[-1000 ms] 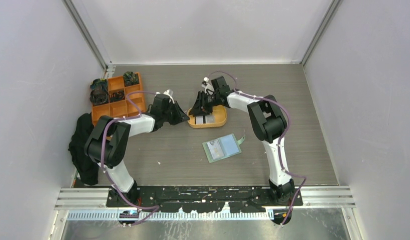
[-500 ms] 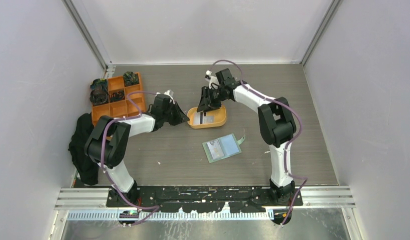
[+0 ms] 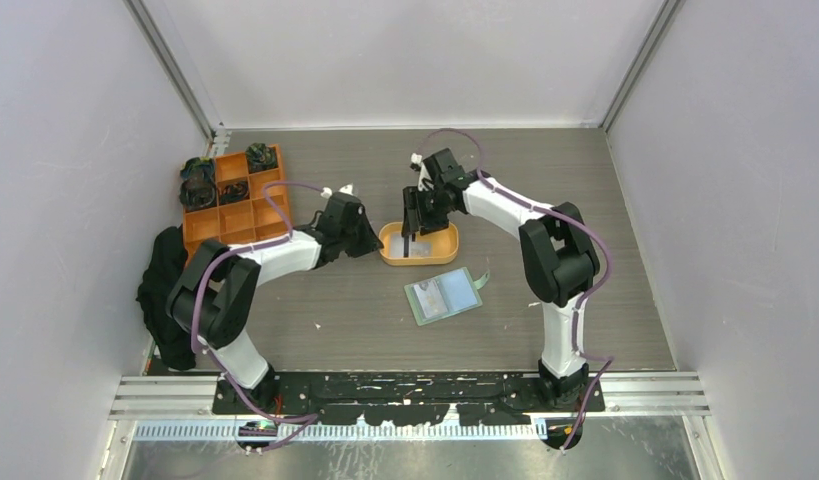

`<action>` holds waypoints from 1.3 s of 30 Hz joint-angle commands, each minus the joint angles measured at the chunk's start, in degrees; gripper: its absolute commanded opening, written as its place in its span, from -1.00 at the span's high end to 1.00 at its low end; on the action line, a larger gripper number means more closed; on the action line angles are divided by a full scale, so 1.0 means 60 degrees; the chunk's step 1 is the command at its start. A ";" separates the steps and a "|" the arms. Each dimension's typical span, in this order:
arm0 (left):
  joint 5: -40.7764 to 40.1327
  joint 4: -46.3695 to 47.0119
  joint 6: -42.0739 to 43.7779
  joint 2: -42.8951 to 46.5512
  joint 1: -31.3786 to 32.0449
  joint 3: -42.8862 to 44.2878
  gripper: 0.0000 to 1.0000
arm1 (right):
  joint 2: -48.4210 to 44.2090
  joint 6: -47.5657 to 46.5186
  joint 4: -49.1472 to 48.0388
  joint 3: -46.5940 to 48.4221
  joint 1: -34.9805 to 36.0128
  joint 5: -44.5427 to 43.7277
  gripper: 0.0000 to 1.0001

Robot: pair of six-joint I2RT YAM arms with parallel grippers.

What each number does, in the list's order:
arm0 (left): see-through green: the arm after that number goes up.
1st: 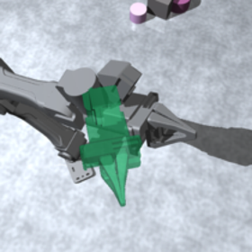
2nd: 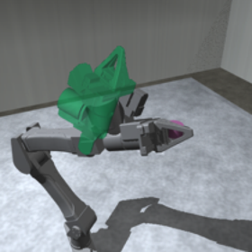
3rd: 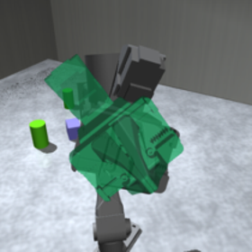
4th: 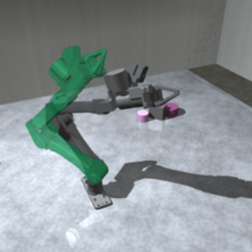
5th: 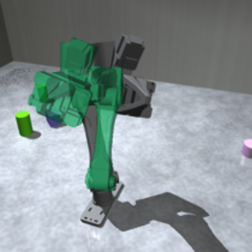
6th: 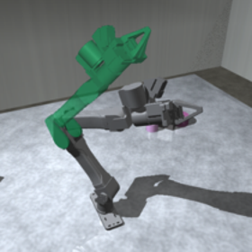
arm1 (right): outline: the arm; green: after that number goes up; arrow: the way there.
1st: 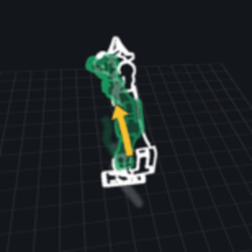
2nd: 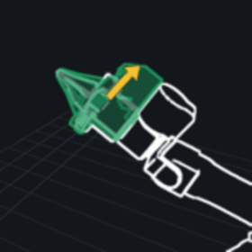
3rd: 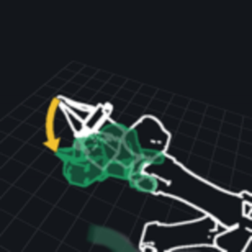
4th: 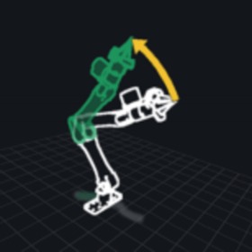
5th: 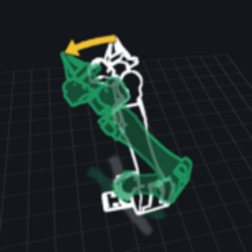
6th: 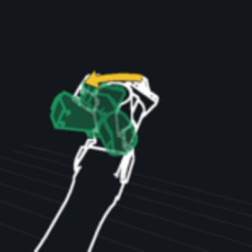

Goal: Put the credit cards into the card holder
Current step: Pick up the credit card from the storage box.

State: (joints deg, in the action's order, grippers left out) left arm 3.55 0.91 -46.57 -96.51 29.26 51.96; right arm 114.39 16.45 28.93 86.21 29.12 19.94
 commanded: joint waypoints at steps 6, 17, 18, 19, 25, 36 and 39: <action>-0.1644 -0.0650 -0.0674 0.0517 0.0614 0.0462 1.00 | -0.0325 0.2569 -0.1204 -0.0928 0.0147 -0.0912 -0.19; -0.1733 -0.0663 -0.0997 0.0432 0.1004 0.0625 1.00 | 0.0453 0.3870 -0.2386 -0.1283 0.0058 0.0666 -0.12; -0.1698 -0.0645 -0.1009 0.0419 0.1030 0.0626 1.00 | 0.0528 0.3979 -0.2532 -0.1275 0.0030 0.0943 -0.11; -0.1671 -0.0629 -0.1026 0.0407 0.1050 0.0624 1.00 | 0.0604 0.4096 -0.2699 -0.1260 -0.0003 0.1159 -0.10; -0.1546 -0.0577 -0.1101 0.0294 0.1072 0.0613 1.00 | 0.0882 0.4700 -0.3644 -0.1287 -0.0153 0.2261 -0.01; -0.1894 -0.0719 -0.1120 0.0261 0.1081 0.0641 1.00 | -0.0075 0.2911 -0.2224 -0.0911 -0.0337 0.1120 0.10; -0.1997 -0.0776 -0.1192 0.0279 0.1077 0.0685 1.00 | -0.0413 0.1905 -0.1349 -0.0756 -0.0201 -0.0142 -0.01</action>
State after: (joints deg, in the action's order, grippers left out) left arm -7.11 -4.08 -52.69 -95.66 35.48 53.47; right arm 118.54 38.22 12.99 78.28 27.11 29.61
